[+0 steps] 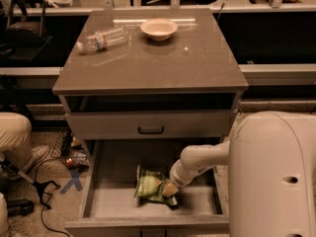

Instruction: Pick green jalapeno chip bag from middle drawer and place on counter

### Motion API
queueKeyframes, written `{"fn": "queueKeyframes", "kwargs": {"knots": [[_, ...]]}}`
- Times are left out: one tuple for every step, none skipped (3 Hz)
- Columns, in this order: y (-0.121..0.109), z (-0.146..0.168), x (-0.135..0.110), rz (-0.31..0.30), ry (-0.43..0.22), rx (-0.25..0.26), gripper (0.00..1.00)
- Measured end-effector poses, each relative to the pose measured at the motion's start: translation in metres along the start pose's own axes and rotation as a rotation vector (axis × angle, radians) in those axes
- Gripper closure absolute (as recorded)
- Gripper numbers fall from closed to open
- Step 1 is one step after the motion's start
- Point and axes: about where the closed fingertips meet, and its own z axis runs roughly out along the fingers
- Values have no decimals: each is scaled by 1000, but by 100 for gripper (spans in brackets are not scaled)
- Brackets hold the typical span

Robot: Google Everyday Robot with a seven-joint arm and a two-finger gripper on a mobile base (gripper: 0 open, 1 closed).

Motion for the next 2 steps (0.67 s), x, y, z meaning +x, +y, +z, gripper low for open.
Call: {"fn": "queueKeyframes", "kwargs": {"knots": [[1, -1, 4, 1, 3, -3, 69], [2, -28, -6, -22, -58, 28, 92]]}}
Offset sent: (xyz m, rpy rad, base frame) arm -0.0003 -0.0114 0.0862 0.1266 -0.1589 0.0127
